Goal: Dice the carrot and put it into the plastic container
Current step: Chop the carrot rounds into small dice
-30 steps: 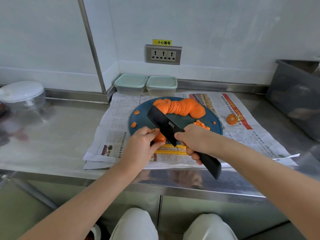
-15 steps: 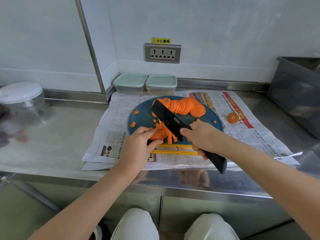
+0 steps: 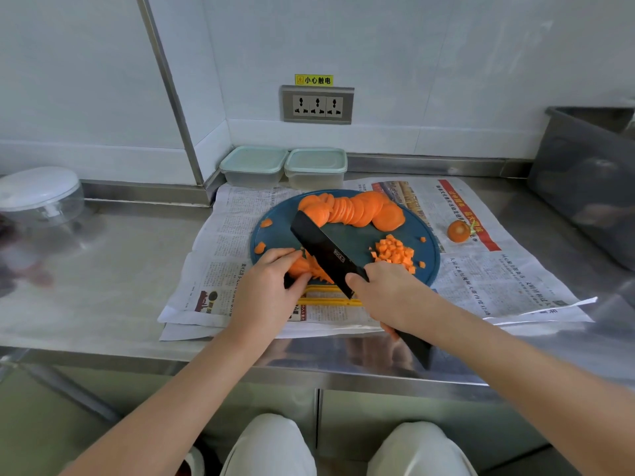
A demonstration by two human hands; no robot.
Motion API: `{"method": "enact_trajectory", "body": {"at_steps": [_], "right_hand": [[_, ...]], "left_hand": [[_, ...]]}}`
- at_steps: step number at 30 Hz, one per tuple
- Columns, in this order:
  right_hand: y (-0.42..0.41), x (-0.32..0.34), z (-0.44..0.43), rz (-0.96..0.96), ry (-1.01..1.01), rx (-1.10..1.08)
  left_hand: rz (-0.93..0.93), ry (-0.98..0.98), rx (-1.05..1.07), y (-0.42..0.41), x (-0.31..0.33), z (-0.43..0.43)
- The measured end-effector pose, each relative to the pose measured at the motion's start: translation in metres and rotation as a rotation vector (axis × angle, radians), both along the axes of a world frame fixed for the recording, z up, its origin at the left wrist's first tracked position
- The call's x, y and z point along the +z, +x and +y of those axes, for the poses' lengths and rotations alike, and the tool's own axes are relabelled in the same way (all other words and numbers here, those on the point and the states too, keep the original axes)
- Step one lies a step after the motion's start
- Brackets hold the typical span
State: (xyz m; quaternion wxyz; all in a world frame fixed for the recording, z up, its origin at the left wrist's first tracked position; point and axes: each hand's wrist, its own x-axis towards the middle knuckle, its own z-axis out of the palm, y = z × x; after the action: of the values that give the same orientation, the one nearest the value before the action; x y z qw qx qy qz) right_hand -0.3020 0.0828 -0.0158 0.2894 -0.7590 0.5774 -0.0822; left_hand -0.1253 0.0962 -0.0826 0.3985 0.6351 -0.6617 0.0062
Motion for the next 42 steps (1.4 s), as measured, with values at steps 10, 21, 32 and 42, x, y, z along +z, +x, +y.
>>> {"method": "enact_trajectory", "body": {"at_steps": [10,21,32,42], "right_hand": [[-0.009,0.02,0.001,-0.071,0.13,-0.065],[-0.009,0.015,0.001,-0.01,0.112,-0.099],[-0.018,0.023,-0.009,-0.068,0.131,-0.11],[-0.03,0.02,-0.01,-0.105,0.158,-0.131]], "left_hand": [[0.024,0.003,0.004,0.001,0.0,-0.003],[0.034,0.022,-0.014,0.003,-0.001,-0.003],[-0.006,0.264,-0.101,0.014,0.06,-0.035],[-0.212,0.7,-0.335,0.006,0.072,-0.077]]}}
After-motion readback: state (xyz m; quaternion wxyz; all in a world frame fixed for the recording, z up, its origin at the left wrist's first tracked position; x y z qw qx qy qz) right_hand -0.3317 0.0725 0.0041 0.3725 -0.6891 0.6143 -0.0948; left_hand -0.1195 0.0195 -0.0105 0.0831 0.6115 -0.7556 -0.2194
